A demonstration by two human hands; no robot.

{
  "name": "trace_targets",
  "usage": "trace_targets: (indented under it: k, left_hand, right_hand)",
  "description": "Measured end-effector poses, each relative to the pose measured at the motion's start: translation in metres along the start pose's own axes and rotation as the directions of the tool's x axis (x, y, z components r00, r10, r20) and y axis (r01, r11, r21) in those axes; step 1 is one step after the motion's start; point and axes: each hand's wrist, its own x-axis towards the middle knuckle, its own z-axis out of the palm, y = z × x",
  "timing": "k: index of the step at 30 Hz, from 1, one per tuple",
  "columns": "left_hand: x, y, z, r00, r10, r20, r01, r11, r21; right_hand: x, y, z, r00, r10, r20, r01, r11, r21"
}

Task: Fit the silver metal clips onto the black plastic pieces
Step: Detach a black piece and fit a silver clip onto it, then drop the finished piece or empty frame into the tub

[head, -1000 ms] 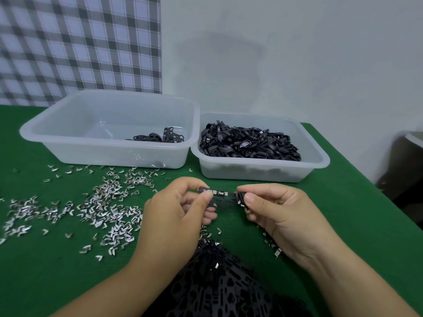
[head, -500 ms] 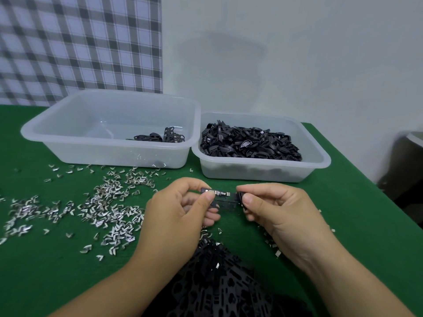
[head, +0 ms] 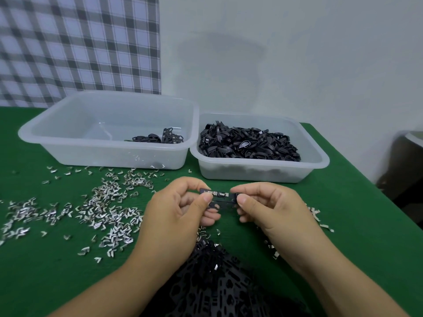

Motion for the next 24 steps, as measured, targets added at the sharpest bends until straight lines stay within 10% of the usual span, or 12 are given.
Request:
trace_targets:
  k: [11,17,24]
  left_hand:
    - [-0.002,0.0,0.001,0.999,0.034,0.036,-0.034,0.999,0.005]
    - [-0.003,-0.002,0.0,1.0,-0.008,0.009,0.007,0.999,0.051]
    - [0.0,-0.006,-0.001,0.999,-0.027,-0.018,0.03,0.992,0.126]
  right_hand:
    - [-0.001,-0.004,0.002,0.984,-0.175,-0.04,0.16,0.956,-0.244]
    - [0.005,-0.038,0.007,0.83,-0.521,-0.202,0.384,0.794,-0.471]
    - [0.093,-0.092,0.061,0.777,-0.627,-0.059,0.471,0.64,-0.607]
